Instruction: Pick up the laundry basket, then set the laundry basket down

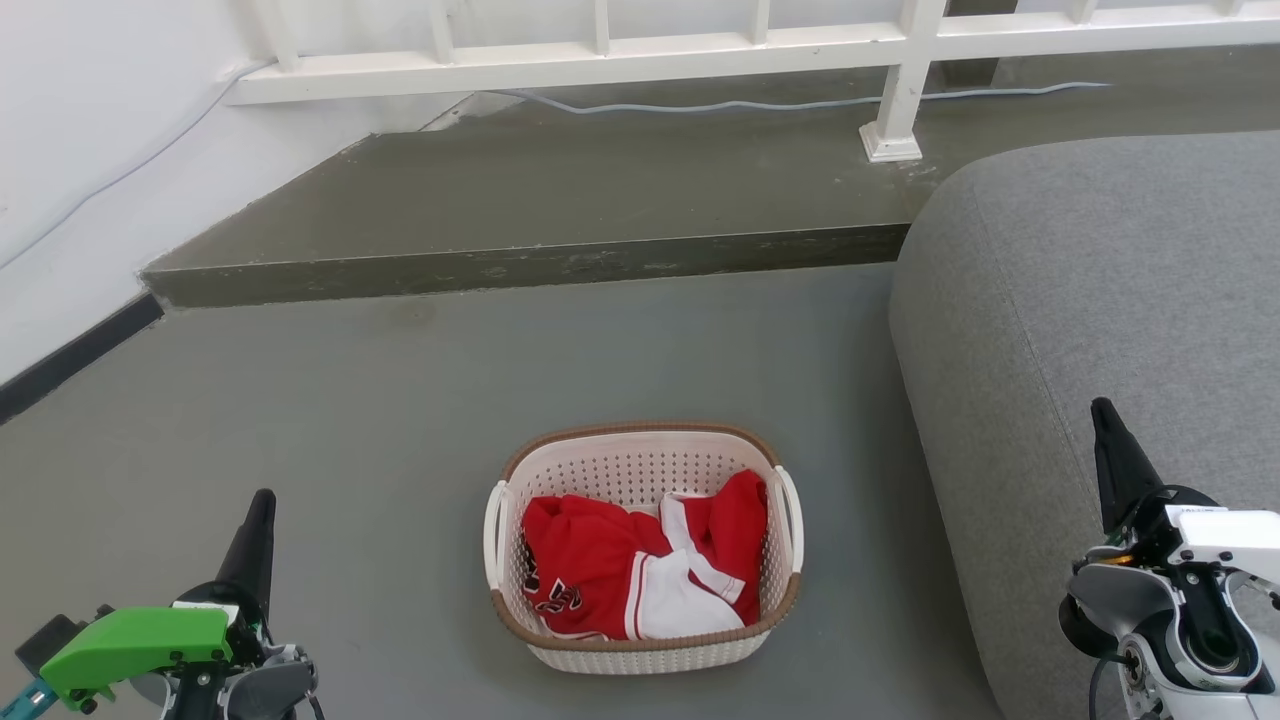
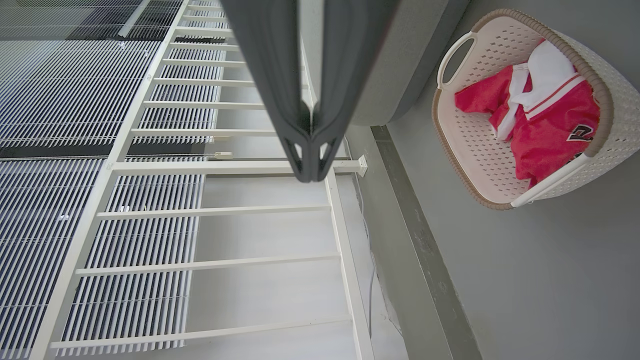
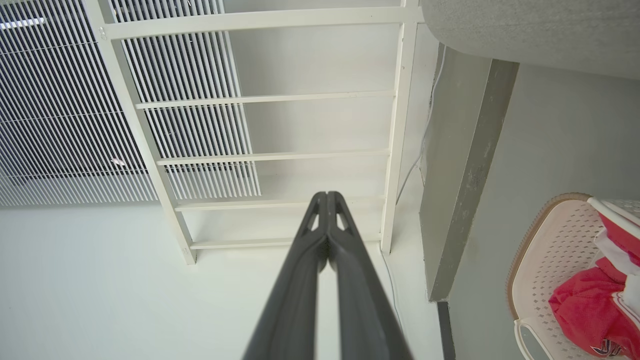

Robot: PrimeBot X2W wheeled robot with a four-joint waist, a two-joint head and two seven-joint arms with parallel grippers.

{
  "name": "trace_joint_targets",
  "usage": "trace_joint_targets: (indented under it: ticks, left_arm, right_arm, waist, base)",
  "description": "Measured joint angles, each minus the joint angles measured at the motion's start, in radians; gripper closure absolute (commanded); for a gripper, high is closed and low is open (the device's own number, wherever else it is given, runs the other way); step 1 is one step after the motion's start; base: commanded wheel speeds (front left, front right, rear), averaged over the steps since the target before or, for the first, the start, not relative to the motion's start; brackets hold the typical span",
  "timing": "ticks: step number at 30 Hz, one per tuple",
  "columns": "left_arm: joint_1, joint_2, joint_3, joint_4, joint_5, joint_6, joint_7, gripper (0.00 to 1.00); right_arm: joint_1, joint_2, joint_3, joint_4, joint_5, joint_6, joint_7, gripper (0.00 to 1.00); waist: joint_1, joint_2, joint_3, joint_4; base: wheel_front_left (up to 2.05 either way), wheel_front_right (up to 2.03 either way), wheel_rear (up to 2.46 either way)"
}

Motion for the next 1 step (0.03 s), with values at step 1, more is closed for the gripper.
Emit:
trace_joint_targets:
  ticks: [1]
  left_arm:
    - [0.000,0.000,0.000,0.000,0.000,0.000,0.000,1.00]
  right_arm:
    - [0.000,0.000,0.000,0.000,0.000,0.000,0.000,1.00]
  waist:
    - [0.0000,0.0000,0.000,0.000]
  base:
    - [0.00,0.00,0.00]
